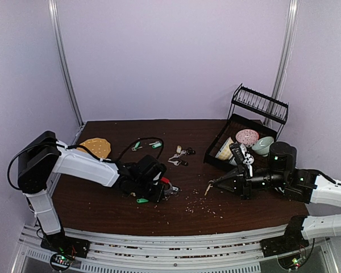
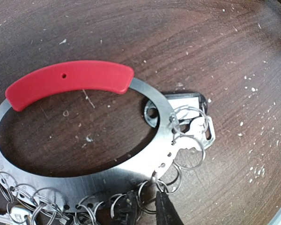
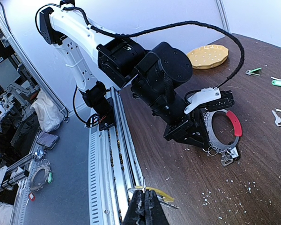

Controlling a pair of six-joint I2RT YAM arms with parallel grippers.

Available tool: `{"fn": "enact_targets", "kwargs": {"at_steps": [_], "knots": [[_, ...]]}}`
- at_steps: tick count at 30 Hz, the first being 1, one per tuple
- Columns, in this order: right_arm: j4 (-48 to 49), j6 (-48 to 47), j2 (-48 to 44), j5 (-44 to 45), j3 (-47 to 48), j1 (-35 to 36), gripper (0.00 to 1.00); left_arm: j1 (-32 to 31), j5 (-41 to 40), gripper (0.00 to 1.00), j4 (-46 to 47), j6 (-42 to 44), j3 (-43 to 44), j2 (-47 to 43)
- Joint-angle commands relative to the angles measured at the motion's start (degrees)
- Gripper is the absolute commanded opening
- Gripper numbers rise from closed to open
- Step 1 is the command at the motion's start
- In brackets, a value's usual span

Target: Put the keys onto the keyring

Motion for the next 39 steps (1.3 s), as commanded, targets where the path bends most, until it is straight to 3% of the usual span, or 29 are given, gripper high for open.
{"fn": "enact_targets", "kwargs": {"at_steps": [1, 7, 16, 23, 28, 33, 39], "knots": [[0.3, 0.3, -1.0, 0.1, -0.8, -0.2, 0.0, 0.1, -0.3, 0.16, -0.3, 1.2, 0.1, 1.9], [0.2, 0.4, -0.8, 0.1, -0.8, -0.2, 0.0, -0.3, -1.4, 0.0, -1.6, 2.9, 2.1, 2.0], [0.1, 0.3, -0.8, 0.1, -0.7, -0.2, 0.0, -2.5, -5.2, 0.0, -9.0, 16.9, 4.7, -4.5], [0.3, 0.4, -1.0, 0.0, -0.8, -0.2, 0.0, -5.3, -24.5, 0.0, -25.6, 32.5, 13.4, -3.5], [0.4, 0.5, -0.7, 0.2, -0.2, -0.2, 0.0, -10.5, -35.1, 0.0, -30.1, 38.7, 16.3, 2.5], [0.2, 0.6, -0.3, 0.0, 0.2, -0.2, 0.0, -14.4, -34.9, 0.0, -30.5, 40.7, 17.0, 7.3], [0.3, 0.6, -0.2, 0.0, 0.3, -0.3, 0.0, -15.0, -26.7, 0.0, -27.9, 40.4, 17.0, 7.8]]}}
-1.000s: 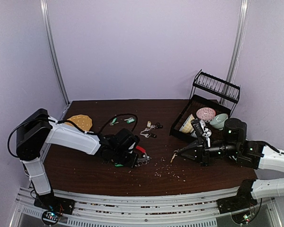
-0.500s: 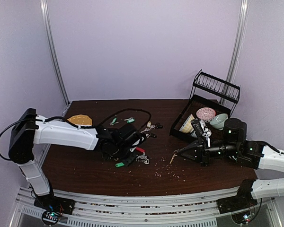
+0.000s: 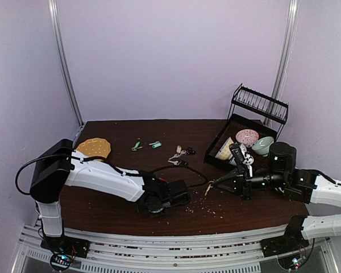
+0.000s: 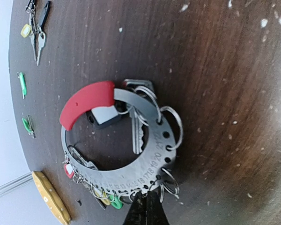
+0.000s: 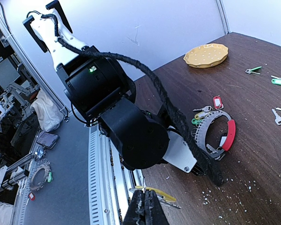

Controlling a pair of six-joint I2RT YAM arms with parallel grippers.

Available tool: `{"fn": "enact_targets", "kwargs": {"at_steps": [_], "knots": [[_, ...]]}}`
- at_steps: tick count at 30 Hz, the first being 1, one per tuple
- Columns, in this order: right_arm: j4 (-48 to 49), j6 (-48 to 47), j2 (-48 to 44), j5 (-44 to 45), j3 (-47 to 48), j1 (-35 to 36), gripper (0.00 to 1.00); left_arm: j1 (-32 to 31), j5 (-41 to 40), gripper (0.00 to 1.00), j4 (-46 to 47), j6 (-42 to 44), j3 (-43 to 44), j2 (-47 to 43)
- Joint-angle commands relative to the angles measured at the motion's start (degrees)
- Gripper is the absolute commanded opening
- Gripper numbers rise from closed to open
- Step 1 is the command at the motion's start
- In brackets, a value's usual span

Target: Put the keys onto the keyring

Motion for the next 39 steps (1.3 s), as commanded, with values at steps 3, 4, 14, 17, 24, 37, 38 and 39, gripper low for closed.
{"fn": "enact_targets", "kwargs": {"at_steps": [3, 4, 14, 17, 24, 37, 38, 39], "knots": [[0.6, 0.9, -0.2, -0.1, 0.5, -0.3, 0.0, 0.5, 7.4, 0.0, 2.8, 0.5, -0.4, -0.8], [0.6, 0.9, -0.3, -0.1, 0.4, -0.2, 0.0, 0.5, 7.5, 0.0, 3.4, 0.1, -0.8, -0.9], [1.0, 1.3, -0.6, -0.4, 0.3, -0.3, 0.0, 1.5, 13.3, 0.28, 10.1, -4.8, -4.5, -6.5], [0.9, 1.5, -0.5, -0.6, 0.3, -0.2, 0.0, 2.1, 12.5, 0.34, 12.1, -6.1, -6.3, -10.5], [1.6, 1.7, -0.8, -0.7, -0.4, -0.2, 0.0, 4.6, 26.6, 0.38, 38.1, -3.9, -30.1, -32.2], [1.8, 1.8, -0.4, -0.5, -0.6, -0.2, 0.0, 2.4, 20.7, 0.36, 45.2, -0.5, -30.0, -18.2], [1.6, 1.7, -0.5, -0.4, -0.6, -0.1, 0.0, 2.4, 20.4, 0.34, 44.8, -0.7, -29.2, -17.0], [1.4, 1.7, -0.6, -0.3, -0.6, -0.2, 0.0, 2.4, 19.7, 0.32, 44.2, -1.3, -28.6, -16.0]]}}
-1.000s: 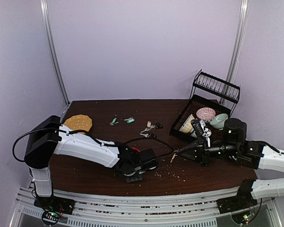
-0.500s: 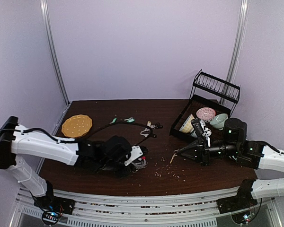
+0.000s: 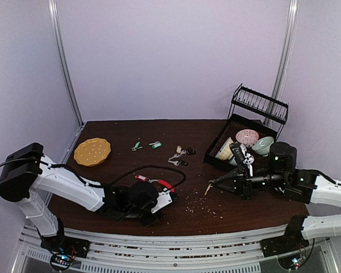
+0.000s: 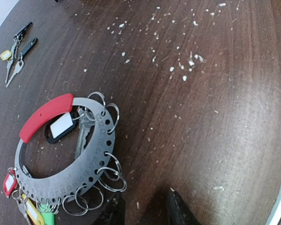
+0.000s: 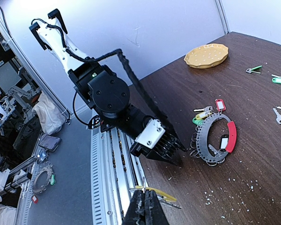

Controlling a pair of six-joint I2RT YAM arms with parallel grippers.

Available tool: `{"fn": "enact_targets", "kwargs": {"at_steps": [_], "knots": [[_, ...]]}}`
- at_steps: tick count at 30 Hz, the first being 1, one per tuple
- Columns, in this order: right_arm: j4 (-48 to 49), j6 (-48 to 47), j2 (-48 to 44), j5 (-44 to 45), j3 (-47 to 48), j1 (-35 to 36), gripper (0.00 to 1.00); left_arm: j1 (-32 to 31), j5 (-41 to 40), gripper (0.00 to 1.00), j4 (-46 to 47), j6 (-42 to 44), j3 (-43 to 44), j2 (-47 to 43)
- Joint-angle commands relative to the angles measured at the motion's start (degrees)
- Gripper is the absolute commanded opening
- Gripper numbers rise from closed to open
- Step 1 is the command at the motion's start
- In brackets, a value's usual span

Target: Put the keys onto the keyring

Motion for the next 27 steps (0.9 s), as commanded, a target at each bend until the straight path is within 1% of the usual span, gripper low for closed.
{"fn": "enact_targets", "kwargs": {"at_steps": [1, 4, 8, 11, 13, 17, 22, 24, 27], "knots": [[0.9, 0.2, -0.5, -0.2, -0.5, -0.1, 0.0, -0.1, -3.3, 0.31, 2.0, -0.6, 3.8, 4.1], [1.0, 0.0, -0.5, -0.1, -0.6, -0.1, 0.0, 0.0, -7.3, 0.29, 0.7, -2.4, 4.9, 5.8], [0.9, -0.5, 0.3, -0.4, -0.2, -0.1, 0.0, 0.0, -9.1, 0.27, -0.8, -5.0, 6.7, 8.1], [0.7, -0.8, 0.6, -0.5, 0.2, -0.1, 0.0, 0.0, -11.3, 0.2, -2.5, -5.7, 7.8, 9.9], [0.3, -1.0, 0.5, -0.5, 0.4, -0.2, 0.0, 0.0, -11.4, 0.18, -3.2, -5.3, 7.7, 10.0], [0.2, -1.0, 0.4, -0.2, 0.3, -0.1, 0.0, 0.0, -11.9, 0.22, -4.6, -5.5, 6.7, 8.7], [1.0, -0.8, 0.6, -0.4, 0.1, -0.2, 0.0, 0.0, -13.7, 0.22, -5.2, -5.9, 6.0, 8.8], [0.9, -0.8, 0.7, -0.4, 0.3, -0.1, 0.0, 0.0, -14.1, 0.17, -5.3, -5.7, 6.6, 9.3], [0.4, -0.7, 0.4, -0.3, 0.4, -0.2, 0.0, 0.0, -14.9, 0.05, -5.2, -5.6, 6.6, 9.0]]}}
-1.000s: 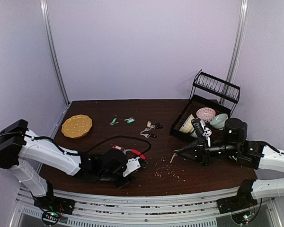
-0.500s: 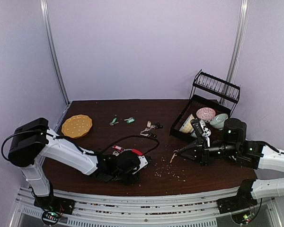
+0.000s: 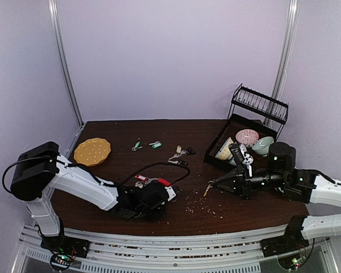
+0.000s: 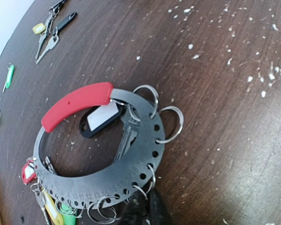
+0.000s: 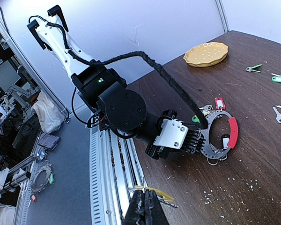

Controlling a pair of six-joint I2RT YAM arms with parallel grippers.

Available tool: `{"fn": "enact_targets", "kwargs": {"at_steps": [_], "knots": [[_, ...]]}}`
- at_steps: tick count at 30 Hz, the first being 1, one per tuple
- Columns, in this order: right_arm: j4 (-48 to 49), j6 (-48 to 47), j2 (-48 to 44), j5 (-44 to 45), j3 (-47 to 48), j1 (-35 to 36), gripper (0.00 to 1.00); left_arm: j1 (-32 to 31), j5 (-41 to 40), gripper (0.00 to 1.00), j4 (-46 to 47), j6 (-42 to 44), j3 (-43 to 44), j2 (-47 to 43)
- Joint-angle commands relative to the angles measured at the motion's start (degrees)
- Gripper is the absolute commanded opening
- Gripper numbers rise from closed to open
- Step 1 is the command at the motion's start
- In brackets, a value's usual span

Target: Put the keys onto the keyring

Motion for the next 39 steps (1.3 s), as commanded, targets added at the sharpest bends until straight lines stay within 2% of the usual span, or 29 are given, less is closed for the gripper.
{"fn": "enact_targets", "kwargs": {"at_steps": [1, 8, 13, 17, 22, 27, 31, 39], "knots": [[0.3, -0.3, -0.2, -0.3, 0.3, -0.1, 0.0, 0.1, -1.8, 0.0, -2.3, -0.4, -0.6, -0.3], [1.2, 0.0, 0.8, -0.6, 0.5, -0.1, 0.0, 0.1, -1.8, 0.0, -1.6, -1.0, -4.0, -8.3], [1.2, -0.1, 3.8, -0.6, 1.3, 0.4, 0.0, 0.1, 2.9, 0.0, 2.4, 3.0, -8.4, -18.6], [-0.1, -1.8, 7.5, 0.2, 3.3, 2.8, 0.0, 0.0, 9.6, 0.0, 1.6, 9.2, -8.2, -23.3], [-1.8, -4.4, 10.9, -1.1, 7.4, 4.3, 0.0, 0.1, 18.6, 0.0, -4.6, 16.3, -3.1, -25.4], [-0.3, -4.1, 13.1, -2.1, 8.5, 4.3, 0.0, 0.1, 29.6, 0.0, -4.9, 21.3, -0.3, -27.1], [-3.1, -5.7, 16.1, -2.8, 11.4, 5.3, 0.0, 0.1, 30.7, 0.0, -4.2, 26.4, 0.7, -28.1], [-6.3, -9.9, 17.3, 1.5, 12.7, 7.6, 0.0, -0.4, 28.6, 0.0, 3.8, 45.2, -1.3, -31.3]]}}
